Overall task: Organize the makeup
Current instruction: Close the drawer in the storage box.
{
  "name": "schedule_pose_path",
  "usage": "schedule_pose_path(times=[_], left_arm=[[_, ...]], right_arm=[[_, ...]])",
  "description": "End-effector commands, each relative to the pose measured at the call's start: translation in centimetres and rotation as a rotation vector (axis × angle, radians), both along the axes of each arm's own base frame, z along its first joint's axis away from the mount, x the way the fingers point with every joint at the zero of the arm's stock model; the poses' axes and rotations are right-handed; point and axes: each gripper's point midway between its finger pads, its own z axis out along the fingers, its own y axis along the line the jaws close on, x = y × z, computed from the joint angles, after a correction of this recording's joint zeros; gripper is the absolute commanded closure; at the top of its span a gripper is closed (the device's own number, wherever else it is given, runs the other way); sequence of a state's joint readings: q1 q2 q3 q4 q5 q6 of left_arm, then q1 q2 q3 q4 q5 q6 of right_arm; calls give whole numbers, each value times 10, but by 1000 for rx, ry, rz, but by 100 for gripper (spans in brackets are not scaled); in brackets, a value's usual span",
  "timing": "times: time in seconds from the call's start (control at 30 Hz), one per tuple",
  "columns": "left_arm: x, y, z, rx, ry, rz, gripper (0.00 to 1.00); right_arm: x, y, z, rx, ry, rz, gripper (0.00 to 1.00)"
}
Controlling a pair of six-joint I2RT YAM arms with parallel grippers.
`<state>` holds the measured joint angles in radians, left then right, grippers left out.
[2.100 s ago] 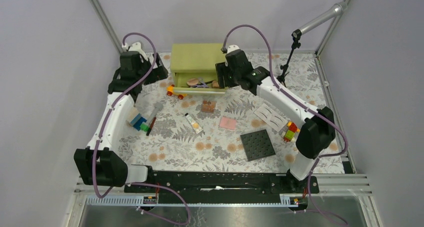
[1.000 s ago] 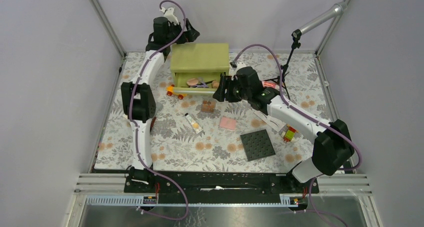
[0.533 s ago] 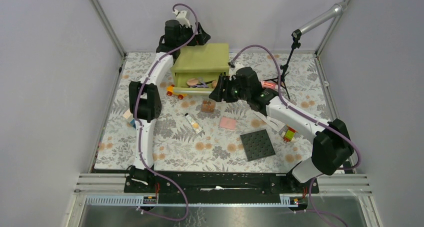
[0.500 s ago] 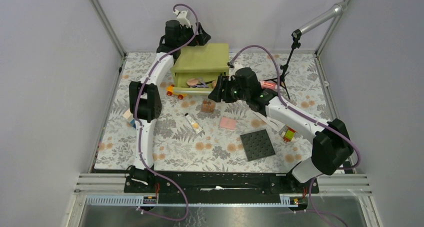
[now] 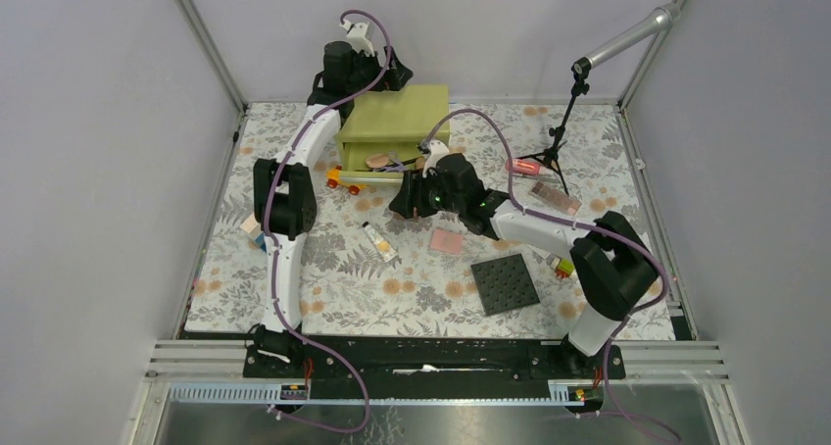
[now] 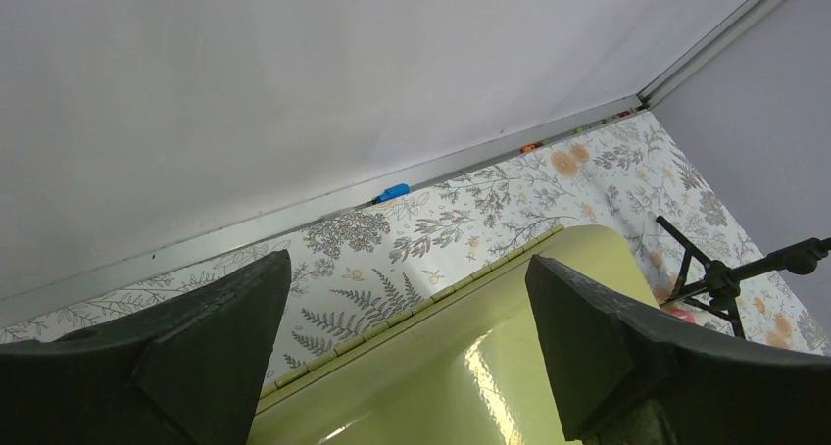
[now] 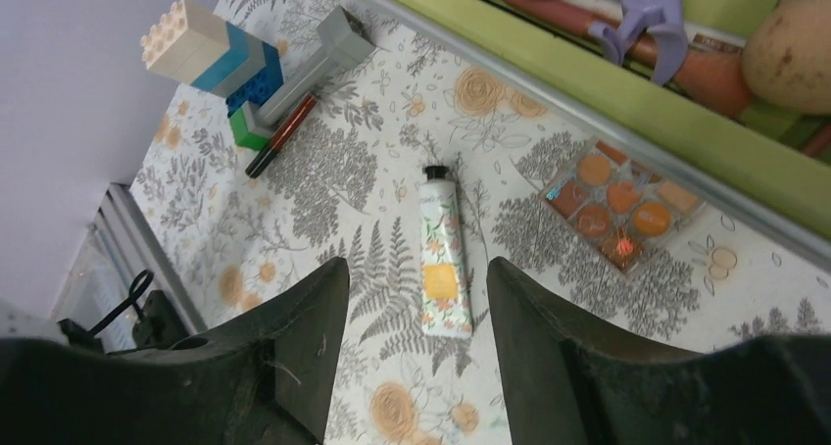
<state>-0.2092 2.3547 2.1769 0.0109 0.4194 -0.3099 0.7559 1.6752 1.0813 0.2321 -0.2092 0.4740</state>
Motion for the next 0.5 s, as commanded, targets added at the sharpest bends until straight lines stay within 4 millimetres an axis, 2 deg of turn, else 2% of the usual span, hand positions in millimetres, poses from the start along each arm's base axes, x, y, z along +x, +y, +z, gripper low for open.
schedule_pose_path(times=[0.0,0.13,0.27,0.47], left_arm=[[-8,-3,-21,5,73,-32,4],[-8,-2,-25,14,78,-31,4],[-8,-2,-27,16,82,-30,4],[-10,-7,-38,44,97,-33,4]], right_arm=[[24,21,13,51,-175,-7,40],[36,39,2,31,-243,-1,40],[56,41,-9,-2,-303,-55,40],[94,28,7,-19,-525,-206,37]])
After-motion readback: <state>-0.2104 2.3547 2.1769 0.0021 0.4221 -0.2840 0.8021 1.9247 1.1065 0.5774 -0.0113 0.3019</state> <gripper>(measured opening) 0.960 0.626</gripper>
